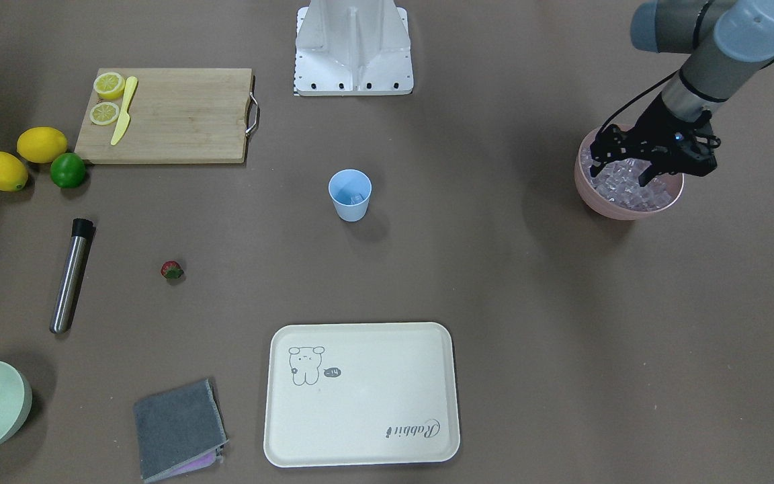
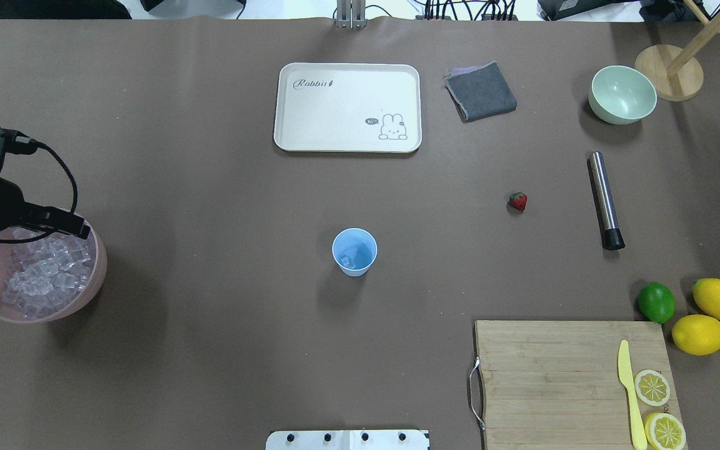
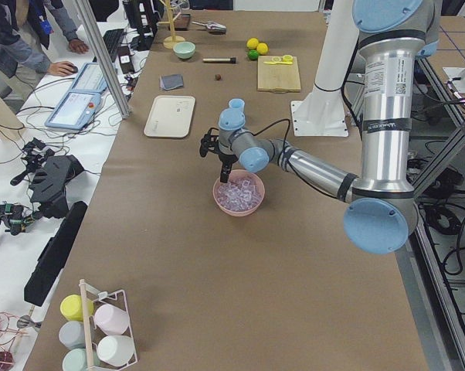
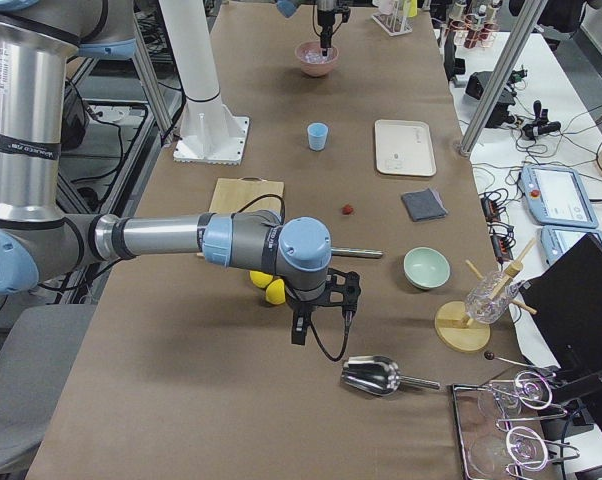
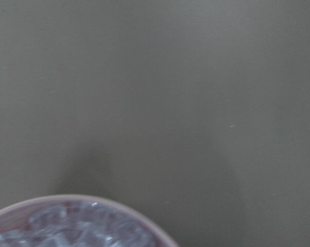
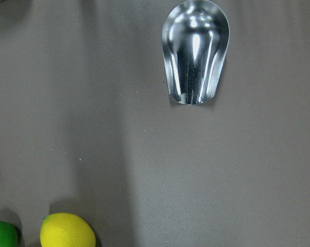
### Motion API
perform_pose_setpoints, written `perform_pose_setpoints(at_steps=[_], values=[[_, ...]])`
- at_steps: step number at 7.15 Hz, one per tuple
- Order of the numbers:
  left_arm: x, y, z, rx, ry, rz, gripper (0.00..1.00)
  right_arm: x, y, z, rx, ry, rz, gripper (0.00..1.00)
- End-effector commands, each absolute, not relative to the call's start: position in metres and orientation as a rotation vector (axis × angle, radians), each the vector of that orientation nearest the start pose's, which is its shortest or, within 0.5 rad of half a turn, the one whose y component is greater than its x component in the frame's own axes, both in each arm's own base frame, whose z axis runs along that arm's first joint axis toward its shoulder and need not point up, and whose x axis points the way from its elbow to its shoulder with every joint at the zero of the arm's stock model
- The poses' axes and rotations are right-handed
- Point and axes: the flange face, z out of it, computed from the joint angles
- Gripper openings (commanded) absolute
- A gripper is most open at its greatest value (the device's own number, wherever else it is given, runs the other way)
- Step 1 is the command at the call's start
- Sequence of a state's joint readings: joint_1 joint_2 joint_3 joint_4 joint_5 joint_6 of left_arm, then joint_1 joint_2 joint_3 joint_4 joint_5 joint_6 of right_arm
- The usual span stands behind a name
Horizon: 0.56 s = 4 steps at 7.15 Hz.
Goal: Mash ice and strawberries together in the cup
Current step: 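Move the left gripper back over the pink ice bowl, then lower the left gripper and grasp another ice cube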
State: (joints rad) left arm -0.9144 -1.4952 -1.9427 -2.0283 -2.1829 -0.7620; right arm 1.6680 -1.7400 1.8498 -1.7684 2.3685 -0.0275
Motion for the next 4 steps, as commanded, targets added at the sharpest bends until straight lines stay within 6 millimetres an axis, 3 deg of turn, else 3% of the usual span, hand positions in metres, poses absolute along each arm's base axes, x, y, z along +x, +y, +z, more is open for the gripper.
perform_pose_setpoints(at_steps=[1, 2, 4], values=[[0.183, -0.396, 0.51, 0.196, 0.931, 0.162, 0.97, 0.101, -0.405, 0.616, -0.033, -0.801, 0.1, 1.0], [0.181, -0.394, 0.525, 0.199, 0.931, 0.153, 0.97, 0.101, -0.405, 0.616, -0.034, -0.801, 0.1, 1.0], [0.184, -0.392, 0.531, 0.21, 0.96, 0.141, 0.93, 0.101, -0.405, 0.616, -0.033, -0.799, 0.1, 1.0]])
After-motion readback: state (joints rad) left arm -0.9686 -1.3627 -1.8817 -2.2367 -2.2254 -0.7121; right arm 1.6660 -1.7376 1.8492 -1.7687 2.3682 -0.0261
